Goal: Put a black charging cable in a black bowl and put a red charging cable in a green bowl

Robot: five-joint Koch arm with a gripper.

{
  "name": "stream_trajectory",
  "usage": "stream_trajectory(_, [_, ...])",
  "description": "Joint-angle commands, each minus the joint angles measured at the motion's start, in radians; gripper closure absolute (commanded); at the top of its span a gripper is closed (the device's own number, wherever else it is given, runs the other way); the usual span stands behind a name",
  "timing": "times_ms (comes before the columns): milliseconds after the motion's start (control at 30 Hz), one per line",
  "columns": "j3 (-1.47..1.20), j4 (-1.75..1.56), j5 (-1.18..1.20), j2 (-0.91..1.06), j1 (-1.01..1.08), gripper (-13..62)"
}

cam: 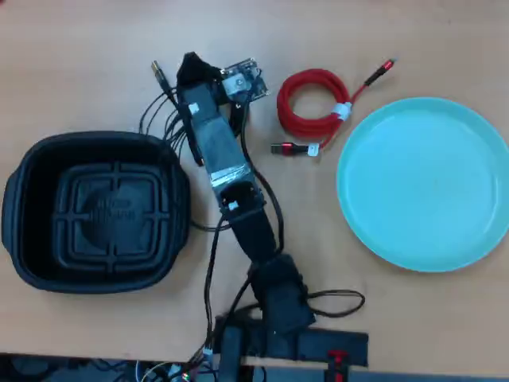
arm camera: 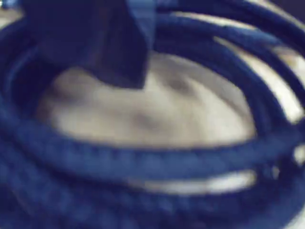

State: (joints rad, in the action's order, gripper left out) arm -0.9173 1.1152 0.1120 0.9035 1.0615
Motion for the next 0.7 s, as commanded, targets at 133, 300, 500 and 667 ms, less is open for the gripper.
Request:
stream_trajectory(133, [0.048,0.081,0.014,0.003,0.000,-8.8])
stream_trajectory(300, [0.052,0.176,0.021,0.003,-0.017,-8.7])
stream_trajectory(500, [0.054,0.216,0.021,0.005,-0.014,-8.7])
stream_trajectory(667, [0.080,0.242,0.020,0.015,-0.021,-8.7])
